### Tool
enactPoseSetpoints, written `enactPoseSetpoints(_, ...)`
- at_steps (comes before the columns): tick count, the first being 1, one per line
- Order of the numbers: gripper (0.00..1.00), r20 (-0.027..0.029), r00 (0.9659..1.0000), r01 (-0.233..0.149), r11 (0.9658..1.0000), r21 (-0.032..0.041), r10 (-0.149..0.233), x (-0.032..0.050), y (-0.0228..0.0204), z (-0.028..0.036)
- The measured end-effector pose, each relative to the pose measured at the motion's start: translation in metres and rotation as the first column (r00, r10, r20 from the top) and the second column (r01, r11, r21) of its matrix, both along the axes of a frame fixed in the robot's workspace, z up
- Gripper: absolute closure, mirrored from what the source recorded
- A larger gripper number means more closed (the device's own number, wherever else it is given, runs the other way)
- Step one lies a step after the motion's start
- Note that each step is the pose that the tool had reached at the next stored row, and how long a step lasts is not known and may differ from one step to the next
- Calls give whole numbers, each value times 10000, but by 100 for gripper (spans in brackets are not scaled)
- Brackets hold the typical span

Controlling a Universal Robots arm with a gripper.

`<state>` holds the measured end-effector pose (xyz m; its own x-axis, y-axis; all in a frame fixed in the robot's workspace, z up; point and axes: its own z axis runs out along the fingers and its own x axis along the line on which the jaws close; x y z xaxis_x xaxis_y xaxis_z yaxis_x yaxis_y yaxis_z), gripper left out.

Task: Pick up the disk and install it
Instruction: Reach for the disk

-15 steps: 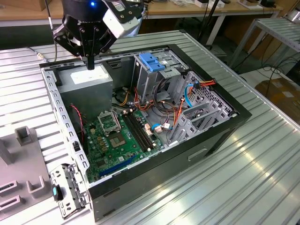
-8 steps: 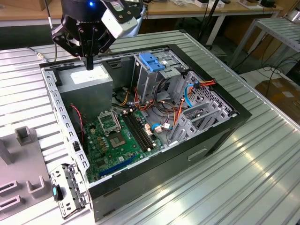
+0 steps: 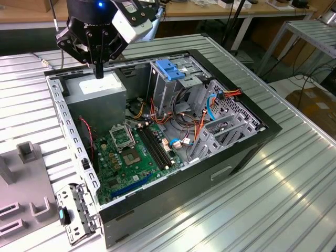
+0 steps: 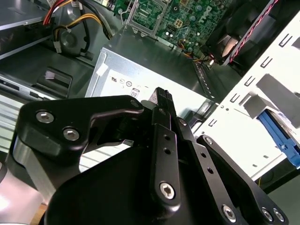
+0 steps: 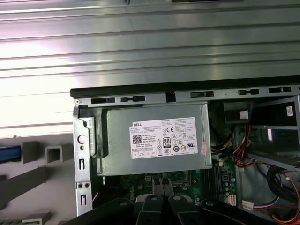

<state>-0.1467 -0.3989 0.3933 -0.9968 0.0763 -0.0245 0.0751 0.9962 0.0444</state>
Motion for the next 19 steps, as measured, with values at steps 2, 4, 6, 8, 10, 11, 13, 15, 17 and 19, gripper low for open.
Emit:
enactPoseSetpoints(2, 89, 0, 10000, 0, 10000, 0, 0, -7, 0, 0)
enactPoseSetpoints(4, 89, 0, 10000, 0, 10000, 0, 0, -14, 0, 0)
enactPoseSetpoints(6, 89, 0, 10000, -1, 10000, 0, 1, -24, 0, 0)
enactPoseSetpoints(8, 89, 0, 10000, 0, 10000, 0, 0, -34, 0, 0)
enactPoseSetpoints(10, 89, 0, 10000, 0, 10000, 0, 0, -41, 0, 0)
enactPoseSetpoints(11, 89, 0, 10000, 0, 10000, 0, 0, -44, 0, 0)
enactPoseSetpoints(13, 89, 0, 10000, -1, 10000, 0, 1, -50, 0, 0)
enactPoseSetpoints(15, 89, 0, 10000, -1, 10000, 0, 1, -57, 0, 0)
enactPoseSetpoints(17, 89, 0, 10000, -1, 10000, 0, 1, -63, 0, 0)
enactPoseSetpoints(19, 89, 0, 10000, 0, 10000, 0, 0, -74, 0, 0)
